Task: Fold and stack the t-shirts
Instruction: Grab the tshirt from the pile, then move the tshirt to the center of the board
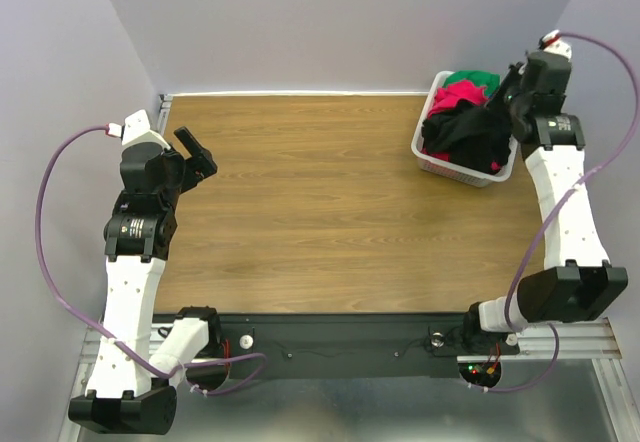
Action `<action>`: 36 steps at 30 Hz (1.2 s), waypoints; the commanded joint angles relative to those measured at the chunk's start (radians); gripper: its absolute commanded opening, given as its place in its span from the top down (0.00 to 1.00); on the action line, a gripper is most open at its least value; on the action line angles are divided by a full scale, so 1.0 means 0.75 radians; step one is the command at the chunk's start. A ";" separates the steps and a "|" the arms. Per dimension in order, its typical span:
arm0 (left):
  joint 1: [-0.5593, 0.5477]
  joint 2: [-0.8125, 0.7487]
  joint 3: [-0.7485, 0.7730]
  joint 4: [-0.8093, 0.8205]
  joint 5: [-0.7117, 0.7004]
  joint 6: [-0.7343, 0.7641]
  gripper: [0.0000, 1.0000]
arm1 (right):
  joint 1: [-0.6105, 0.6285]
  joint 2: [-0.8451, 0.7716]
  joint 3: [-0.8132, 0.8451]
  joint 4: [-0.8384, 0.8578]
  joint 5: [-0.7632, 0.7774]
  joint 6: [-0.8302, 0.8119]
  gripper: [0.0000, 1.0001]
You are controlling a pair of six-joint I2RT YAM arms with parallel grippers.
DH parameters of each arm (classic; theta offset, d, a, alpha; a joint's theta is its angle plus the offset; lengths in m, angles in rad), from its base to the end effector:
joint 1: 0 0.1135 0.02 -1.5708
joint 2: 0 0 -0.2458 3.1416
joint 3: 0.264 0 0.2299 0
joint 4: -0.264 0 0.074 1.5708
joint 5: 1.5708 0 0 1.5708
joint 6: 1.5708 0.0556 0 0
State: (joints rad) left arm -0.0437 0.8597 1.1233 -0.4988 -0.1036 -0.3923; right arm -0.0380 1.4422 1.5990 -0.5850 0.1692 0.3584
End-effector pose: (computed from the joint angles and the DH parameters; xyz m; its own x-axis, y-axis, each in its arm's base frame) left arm 0.1840 -0.0023 0.3853 -0.1933 -0.3722 -0.9078 -0.1417 0.9262 -0.3495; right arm 0.3149 -0.0213 0.3977 -0.3217 0.3583 -0.8764 0.3240 0.9114 0.2536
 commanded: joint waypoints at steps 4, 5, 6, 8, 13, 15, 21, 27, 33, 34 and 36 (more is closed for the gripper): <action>0.001 -0.046 0.024 0.053 0.007 0.002 0.01 | -0.001 -0.080 0.375 0.254 -0.586 0.080 1.00; 0.001 -0.048 0.024 0.058 0.011 0.000 0.01 | -0.001 -0.066 0.420 0.260 -0.652 0.119 1.00; 0.001 -0.052 0.022 0.062 0.013 0.000 0.01 | -0.001 -0.054 0.475 0.263 -0.716 0.144 0.99; 0.001 -0.050 0.024 0.066 0.019 0.000 0.01 | -0.001 -0.015 0.602 0.295 -0.924 0.235 0.99; 0.001 -0.050 0.030 0.080 0.044 -0.007 0.01 | 0.022 0.016 0.707 0.489 -1.183 0.446 1.00; 0.001 -0.044 0.034 0.082 0.054 -0.007 0.01 | 0.046 0.040 0.774 0.553 -1.216 0.508 1.00; 0.001 -0.038 0.067 0.082 0.062 -0.007 0.01 | 0.193 0.212 1.054 0.653 -1.252 0.665 1.00; 0.001 -0.025 0.112 0.066 0.034 0.008 0.01 | 0.494 0.423 1.247 0.700 -1.146 0.643 1.00; 0.001 -0.009 0.165 0.037 -0.021 0.012 0.01 | 0.791 0.493 1.265 0.706 -0.942 0.386 1.00; 0.001 -0.005 0.175 0.031 -0.032 0.010 0.01 | 0.854 0.493 1.267 0.704 -0.895 0.351 1.00; 0.001 0.001 0.190 0.011 -0.060 0.000 0.01 | 0.903 0.503 1.271 0.717 -0.788 0.293 1.00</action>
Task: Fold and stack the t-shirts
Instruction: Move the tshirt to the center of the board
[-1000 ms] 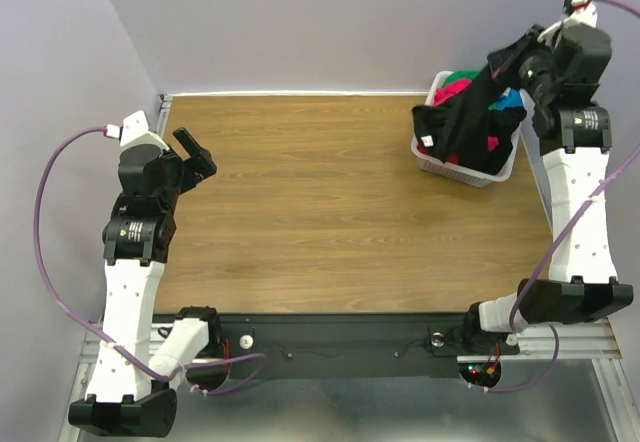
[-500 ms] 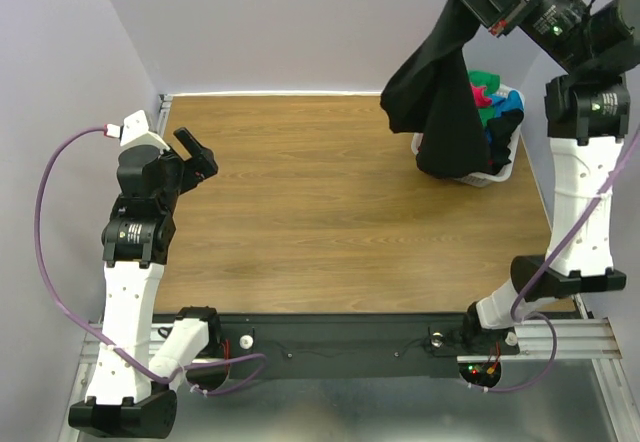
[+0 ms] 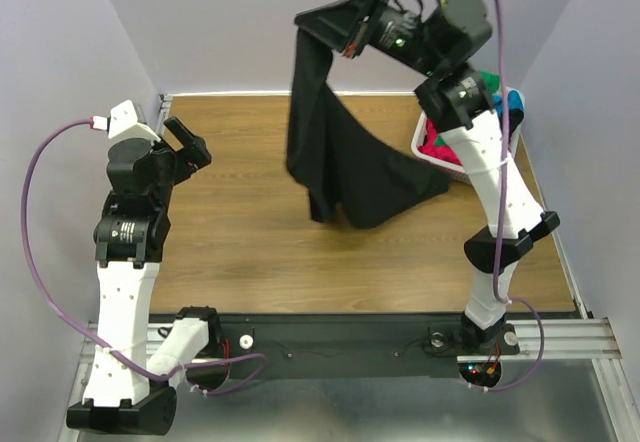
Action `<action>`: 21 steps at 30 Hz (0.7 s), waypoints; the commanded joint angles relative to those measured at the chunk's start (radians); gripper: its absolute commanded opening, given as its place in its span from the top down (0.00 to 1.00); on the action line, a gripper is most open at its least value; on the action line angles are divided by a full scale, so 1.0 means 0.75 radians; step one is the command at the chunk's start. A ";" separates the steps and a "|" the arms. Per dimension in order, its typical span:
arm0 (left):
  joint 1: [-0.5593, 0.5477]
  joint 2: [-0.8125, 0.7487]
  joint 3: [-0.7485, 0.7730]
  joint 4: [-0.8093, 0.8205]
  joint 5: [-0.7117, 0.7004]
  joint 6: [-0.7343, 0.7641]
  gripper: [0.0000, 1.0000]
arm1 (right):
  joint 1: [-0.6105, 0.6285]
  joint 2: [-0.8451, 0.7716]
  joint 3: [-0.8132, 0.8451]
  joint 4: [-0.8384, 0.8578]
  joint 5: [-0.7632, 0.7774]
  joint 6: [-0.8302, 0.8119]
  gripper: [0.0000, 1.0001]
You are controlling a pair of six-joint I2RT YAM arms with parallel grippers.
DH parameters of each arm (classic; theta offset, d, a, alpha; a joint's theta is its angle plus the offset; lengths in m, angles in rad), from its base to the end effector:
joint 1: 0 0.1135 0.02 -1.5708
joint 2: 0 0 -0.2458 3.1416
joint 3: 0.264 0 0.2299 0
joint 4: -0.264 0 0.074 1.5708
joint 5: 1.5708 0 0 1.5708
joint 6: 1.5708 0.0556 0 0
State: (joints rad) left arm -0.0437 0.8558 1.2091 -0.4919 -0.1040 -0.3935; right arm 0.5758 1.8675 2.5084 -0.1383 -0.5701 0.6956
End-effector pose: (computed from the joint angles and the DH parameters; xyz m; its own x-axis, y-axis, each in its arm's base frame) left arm 0.1745 -0.0019 0.4143 -0.1048 -0.3771 -0.9202 -0.1077 0.9242 -0.3665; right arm 0.2686 0.2102 0.5875 -0.2378 0.4888 -0.8393 -0.9154 0.1763 0.3620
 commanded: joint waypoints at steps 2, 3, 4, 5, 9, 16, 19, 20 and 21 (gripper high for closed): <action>0.001 0.012 0.083 -0.011 -0.090 -0.011 0.01 | 0.112 -0.034 0.061 0.139 0.204 -0.142 1.00; 0.001 0.012 0.083 -0.023 -0.099 -0.015 0.01 | 0.114 -0.026 0.057 0.139 0.206 -0.118 1.00; 0.001 0.014 0.085 -0.025 -0.107 -0.015 0.01 | 0.116 -0.017 0.035 0.139 0.212 -0.109 1.00; 0.001 0.017 0.083 -0.031 -0.123 -0.021 0.01 | 0.118 -0.027 -0.006 0.139 0.242 -0.111 1.00; 0.001 0.010 0.067 -0.054 -0.152 -0.042 0.01 | 0.116 -0.272 -0.470 0.139 0.473 -0.276 1.00; 0.001 0.000 -0.025 -0.087 -0.176 -0.089 0.01 | 0.106 -0.933 -1.519 0.088 1.023 -0.361 1.00; 0.003 -0.006 -0.092 -0.113 -0.150 -0.115 0.01 | 0.101 -1.109 -1.845 -0.044 1.240 -0.271 0.99; 0.001 -0.008 -0.111 -0.119 -0.142 -0.116 0.01 | 0.099 -1.124 -1.898 -0.136 1.336 -0.253 1.00; 0.001 -0.008 -0.127 -0.133 -0.134 -0.114 0.01 | 0.099 -1.126 -1.937 -0.183 1.377 -0.216 1.00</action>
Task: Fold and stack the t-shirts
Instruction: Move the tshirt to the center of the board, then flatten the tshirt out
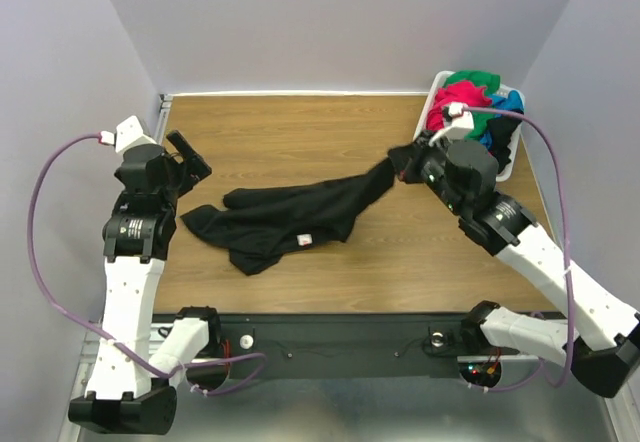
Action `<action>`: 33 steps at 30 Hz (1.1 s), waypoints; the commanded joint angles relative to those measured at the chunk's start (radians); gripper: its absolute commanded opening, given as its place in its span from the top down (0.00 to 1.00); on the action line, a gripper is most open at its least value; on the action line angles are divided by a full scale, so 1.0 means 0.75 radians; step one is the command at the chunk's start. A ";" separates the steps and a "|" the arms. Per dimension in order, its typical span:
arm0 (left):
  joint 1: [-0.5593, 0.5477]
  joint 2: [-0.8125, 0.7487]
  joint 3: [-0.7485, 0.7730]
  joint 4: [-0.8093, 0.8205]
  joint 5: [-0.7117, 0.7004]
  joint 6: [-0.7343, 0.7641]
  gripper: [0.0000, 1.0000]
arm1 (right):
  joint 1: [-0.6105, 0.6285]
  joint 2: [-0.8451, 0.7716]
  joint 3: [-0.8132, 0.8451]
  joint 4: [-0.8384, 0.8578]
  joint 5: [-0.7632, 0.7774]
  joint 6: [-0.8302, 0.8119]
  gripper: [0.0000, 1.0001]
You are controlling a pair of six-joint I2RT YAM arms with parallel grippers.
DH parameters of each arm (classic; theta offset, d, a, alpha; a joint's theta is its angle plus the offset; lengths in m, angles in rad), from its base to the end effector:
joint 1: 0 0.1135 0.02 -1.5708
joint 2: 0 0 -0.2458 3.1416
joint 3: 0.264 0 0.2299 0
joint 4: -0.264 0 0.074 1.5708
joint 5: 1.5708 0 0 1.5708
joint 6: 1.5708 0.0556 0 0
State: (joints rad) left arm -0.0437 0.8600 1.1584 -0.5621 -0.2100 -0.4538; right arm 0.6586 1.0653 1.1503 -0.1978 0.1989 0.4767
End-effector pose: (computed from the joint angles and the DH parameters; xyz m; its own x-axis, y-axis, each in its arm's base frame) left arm 0.1784 0.0038 0.3889 -0.1646 -0.4220 -0.8915 -0.2565 0.8911 -0.3744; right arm 0.2002 0.1411 0.3927 -0.2831 0.3497 -0.8931 -0.3542 0.8272 0.4362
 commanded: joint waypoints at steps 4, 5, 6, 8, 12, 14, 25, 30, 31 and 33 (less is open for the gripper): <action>0.001 -0.005 -0.137 -0.116 0.006 -0.076 0.01 | -0.025 0.013 -0.231 -0.286 0.481 0.180 1.00; 0.001 -0.012 -0.162 -0.128 0.022 -0.098 0.01 | -0.025 0.021 -0.257 -0.297 0.479 0.197 1.00; 0.001 -0.020 -0.219 -0.138 0.022 -0.111 0.01 | -0.027 0.024 -0.268 -0.297 0.481 0.227 0.99; 0.001 -0.030 -0.290 -0.140 0.032 -0.164 0.01 | -0.027 0.028 -0.290 -0.301 0.506 0.246 0.90; 0.001 -0.028 -0.468 -0.045 0.139 -0.238 0.01 | -0.027 -0.001 -0.325 -0.317 0.455 0.260 0.20; 0.003 -0.020 -0.558 0.076 0.246 -0.274 0.02 | -0.027 -0.039 -0.364 -0.337 0.451 0.289 0.00; 0.001 0.324 -0.710 0.393 0.227 -0.448 0.20 | -0.025 -0.087 -0.636 -0.393 0.287 0.551 0.00; 0.001 0.432 -0.745 0.536 0.213 -0.459 0.20 | -0.025 -0.040 -0.687 -0.374 0.324 0.645 0.00; 0.001 0.448 -0.755 0.569 0.206 -0.461 0.20 | -0.025 -0.038 -0.695 -0.364 0.328 0.671 0.00; 0.001 0.506 -0.761 0.596 0.204 -0.463 0.22 | -0.025 -0.025 -0.728 -0.330 0.326 0.724 0.00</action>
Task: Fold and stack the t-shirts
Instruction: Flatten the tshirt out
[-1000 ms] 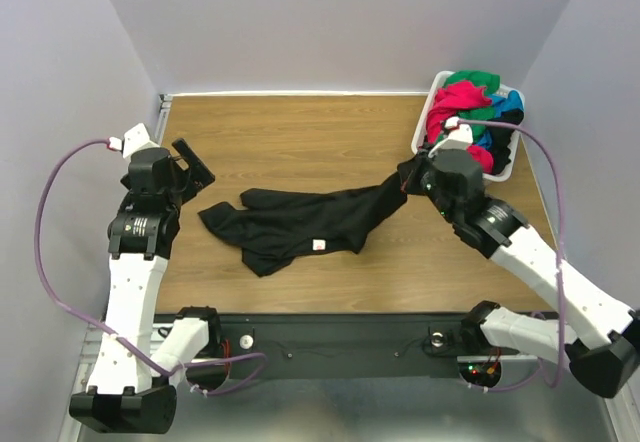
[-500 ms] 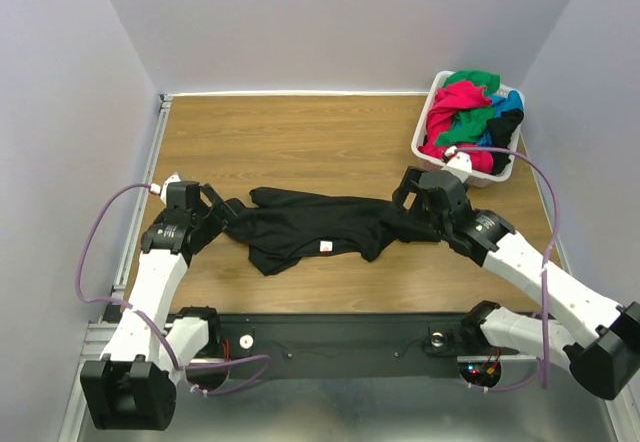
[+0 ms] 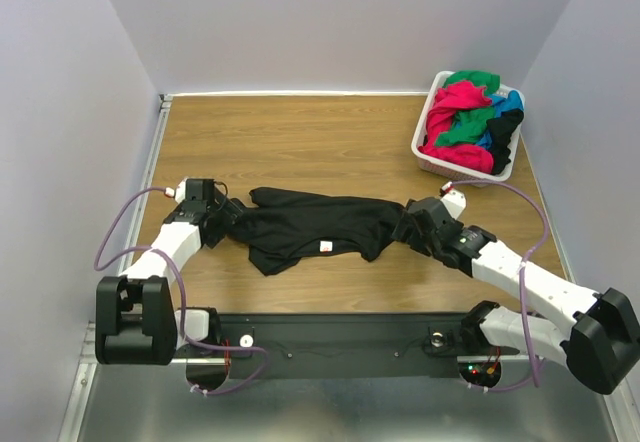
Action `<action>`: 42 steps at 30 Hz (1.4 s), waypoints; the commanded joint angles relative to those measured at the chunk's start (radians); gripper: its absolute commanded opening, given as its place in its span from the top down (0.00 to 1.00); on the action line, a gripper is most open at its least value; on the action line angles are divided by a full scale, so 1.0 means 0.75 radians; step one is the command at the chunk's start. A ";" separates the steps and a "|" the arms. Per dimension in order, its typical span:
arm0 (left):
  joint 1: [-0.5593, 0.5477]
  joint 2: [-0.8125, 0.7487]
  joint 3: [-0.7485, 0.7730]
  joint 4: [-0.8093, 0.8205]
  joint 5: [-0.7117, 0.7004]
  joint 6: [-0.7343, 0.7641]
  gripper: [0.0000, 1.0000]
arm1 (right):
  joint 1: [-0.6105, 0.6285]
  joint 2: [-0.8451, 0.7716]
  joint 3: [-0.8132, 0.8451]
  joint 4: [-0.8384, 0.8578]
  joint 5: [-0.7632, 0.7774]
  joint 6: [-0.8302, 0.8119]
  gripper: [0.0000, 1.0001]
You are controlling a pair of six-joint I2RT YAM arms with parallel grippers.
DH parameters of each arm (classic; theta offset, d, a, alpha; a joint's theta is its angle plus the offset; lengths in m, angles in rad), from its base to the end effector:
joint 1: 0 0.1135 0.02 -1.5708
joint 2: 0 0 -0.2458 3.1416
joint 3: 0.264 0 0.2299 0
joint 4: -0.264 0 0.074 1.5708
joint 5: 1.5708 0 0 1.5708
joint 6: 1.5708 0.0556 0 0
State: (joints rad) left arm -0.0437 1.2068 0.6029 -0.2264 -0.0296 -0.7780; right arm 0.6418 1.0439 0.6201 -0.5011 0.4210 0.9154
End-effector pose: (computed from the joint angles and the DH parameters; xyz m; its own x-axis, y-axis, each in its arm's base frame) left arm 0.2365 -0.0087 0.1709 -0.5419 -0.6785 -0.4959 -0.5007 0.7346 -0.4580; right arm 0.1726 0.1006 0.1898 -0.6668 0.4050 -0.6256 0.2942 0.9143 0.2783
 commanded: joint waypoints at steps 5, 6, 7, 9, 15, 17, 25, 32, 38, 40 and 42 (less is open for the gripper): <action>0.001 0.170 -0.029 0.210 -0.057 -0.030 0.48 | -0.003 0.040 -0.072 0.185 -0.021 0.223 0.00; 0.001 0.191 -0.029 0.230 -0.053 -0.028 0.51 | -0.005 0.062 -0.078 0.200 -0.033 0.228 0.00; 0.001 0.229 -0.025 0.236 -0.057 -0.024 0.56 | -0.005 0.072 -0.080 0.228 -0.060 0.232 0.00; 0.001 0.258 -0.027 0.255 -0.055 -0.022 0.58 | -0.003 0.103 -0.078 0.259 -0.089 0.222 0.00; 0.001 0.326 -0.029 0.290 -0.040 -0.012 1.00 | -0.005 0.132 -0.060 0.347 -0.146 0.199 0.00; 0.001 0.326 -0.029 0.286 -0.014 -0.002 1.00 | -0.005 0.146 -0.054 0.375 -0.168 0.191 0.00; 0.001 0.107 -0.033 0.132 -0.051 0.009 1.00 | 0.032 0.310 -0.017 0.478 -0.271 0.236 0.11; 0.001 -0.101 0.008 -0.009 -0.093 -0.004 1.00 | 0.052 0.341 -0.019 0.496 -0.248 0.275 0.62; 0.001 -0.200 0.067 -0.089 -0.053 0.011 1.00 | 0.058 0.171 -0.019 0.482 -0.185 0.187 0.99; 0.001 -0.226 0.124 -0.125 -0.032 0.023 1.00 | 0.056 0.130 0.016 0.474 -0.169 0.144 1.00; 0.001 -0.275 0.186 -0.193 -0.010 0.041 1.00 | 0.056 0.079 0.101 0.433 -0.160 0.071 1.00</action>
State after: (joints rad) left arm -0.0437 1.0698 0.6315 -0.3000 -0.0528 -0.7769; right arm 0.6758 1.1641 0.5896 -0.1745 0.2497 1.0573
